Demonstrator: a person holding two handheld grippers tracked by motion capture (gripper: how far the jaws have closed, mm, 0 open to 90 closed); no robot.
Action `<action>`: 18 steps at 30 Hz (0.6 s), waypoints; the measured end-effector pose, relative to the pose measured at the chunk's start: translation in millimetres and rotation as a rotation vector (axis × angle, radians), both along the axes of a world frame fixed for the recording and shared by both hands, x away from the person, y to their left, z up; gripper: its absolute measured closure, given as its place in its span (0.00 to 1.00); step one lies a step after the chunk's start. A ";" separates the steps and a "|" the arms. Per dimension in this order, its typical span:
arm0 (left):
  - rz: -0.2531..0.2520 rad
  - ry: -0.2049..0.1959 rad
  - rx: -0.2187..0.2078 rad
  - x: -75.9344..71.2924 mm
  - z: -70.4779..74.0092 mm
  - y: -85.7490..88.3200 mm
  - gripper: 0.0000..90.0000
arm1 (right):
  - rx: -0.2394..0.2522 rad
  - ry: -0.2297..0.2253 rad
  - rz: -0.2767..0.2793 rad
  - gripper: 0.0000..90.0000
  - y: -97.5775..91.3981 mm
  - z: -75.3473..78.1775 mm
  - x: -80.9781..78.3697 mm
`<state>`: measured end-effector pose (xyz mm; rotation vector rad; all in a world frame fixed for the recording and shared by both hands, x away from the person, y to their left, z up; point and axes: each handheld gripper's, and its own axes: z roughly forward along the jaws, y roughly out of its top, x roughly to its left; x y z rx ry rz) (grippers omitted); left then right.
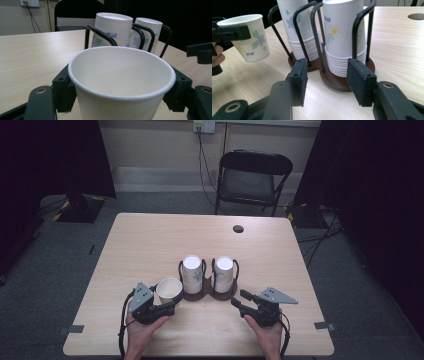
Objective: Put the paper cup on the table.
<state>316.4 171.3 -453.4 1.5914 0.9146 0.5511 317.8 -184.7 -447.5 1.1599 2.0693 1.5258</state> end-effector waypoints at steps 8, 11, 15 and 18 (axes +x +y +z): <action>0.059 0.037 0.016 13.1 0.8 11.4 0.30 | -0.004 -0.020 -0.032 0.53 -8.6 -8.8 -3.4; 0.069 0.035 -0.002 16.7 2.2 15.2 0.30 | 0.000 -0.019 -0.048 0.52 -12.2 -11.7 -3.4; 0.095 0.015 0.006 21.7 5.4 18.8 0.30 | 0.005 -0.032 -0.077 0.50 -17.7 -16.8 -3.3; 0.118 0.006 0.002 26.3 6.5 21.7 0.30 | -0.008 -0.054 -0.103 0.48 -20.9 -21.5 -2.9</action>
